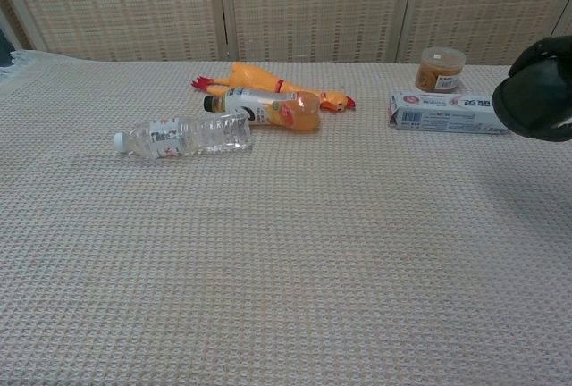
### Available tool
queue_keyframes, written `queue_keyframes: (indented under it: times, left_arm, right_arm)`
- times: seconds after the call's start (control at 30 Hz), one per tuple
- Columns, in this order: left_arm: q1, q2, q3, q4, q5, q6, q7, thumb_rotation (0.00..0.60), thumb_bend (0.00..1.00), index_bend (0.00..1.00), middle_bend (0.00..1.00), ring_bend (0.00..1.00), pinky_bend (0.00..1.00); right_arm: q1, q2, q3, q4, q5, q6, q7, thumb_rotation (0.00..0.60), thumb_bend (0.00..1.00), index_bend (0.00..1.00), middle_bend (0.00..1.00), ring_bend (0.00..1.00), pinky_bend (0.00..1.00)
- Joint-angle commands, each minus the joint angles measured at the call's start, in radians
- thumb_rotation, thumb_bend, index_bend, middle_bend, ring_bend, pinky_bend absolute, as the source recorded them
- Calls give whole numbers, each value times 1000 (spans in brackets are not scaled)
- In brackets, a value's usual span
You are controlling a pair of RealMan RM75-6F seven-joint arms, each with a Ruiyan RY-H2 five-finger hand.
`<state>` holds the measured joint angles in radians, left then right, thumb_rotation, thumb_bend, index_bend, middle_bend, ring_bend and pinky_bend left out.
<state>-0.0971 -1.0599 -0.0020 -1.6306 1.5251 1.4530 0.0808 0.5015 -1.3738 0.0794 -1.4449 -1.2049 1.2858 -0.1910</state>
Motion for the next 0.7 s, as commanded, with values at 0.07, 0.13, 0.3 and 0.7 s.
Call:
queue_keyframes:
  times: [0.07, 0.13, 0.3, 0.7]
  left_arm:
    - [0, 1, 0, -1, -1, -1, -1, 600, 534, 596, 306, 253, 433]
    - [0, 1, -1, -1, -1, 0, -3, 600, 534, 596, 307, 253, 434]
    - [-1, 1, 1, 1, 2, -3, -10, 600, 533, 599, 306, 252, 434]
    - [0, 0, 1, 1, 3, -1, -6, 600, 533, 598, 307, 253, 434]
  right_arm:
    - [35, 49, 27, -138, 387, -111, -501, 600, 294, 781, 678, 760, 846]
    - [37, 34, 42, -143, 376, -106, -475, 600, 294, 781, 678, 760, 846]
    - [-3, 0, 46, -77, 24, -61, -57, 600, 294, 777, 679, 761, 846]
    - [-40, -114, 34, 200, -395, 236, 475, 600, 294, 765, 679, 757, 847]
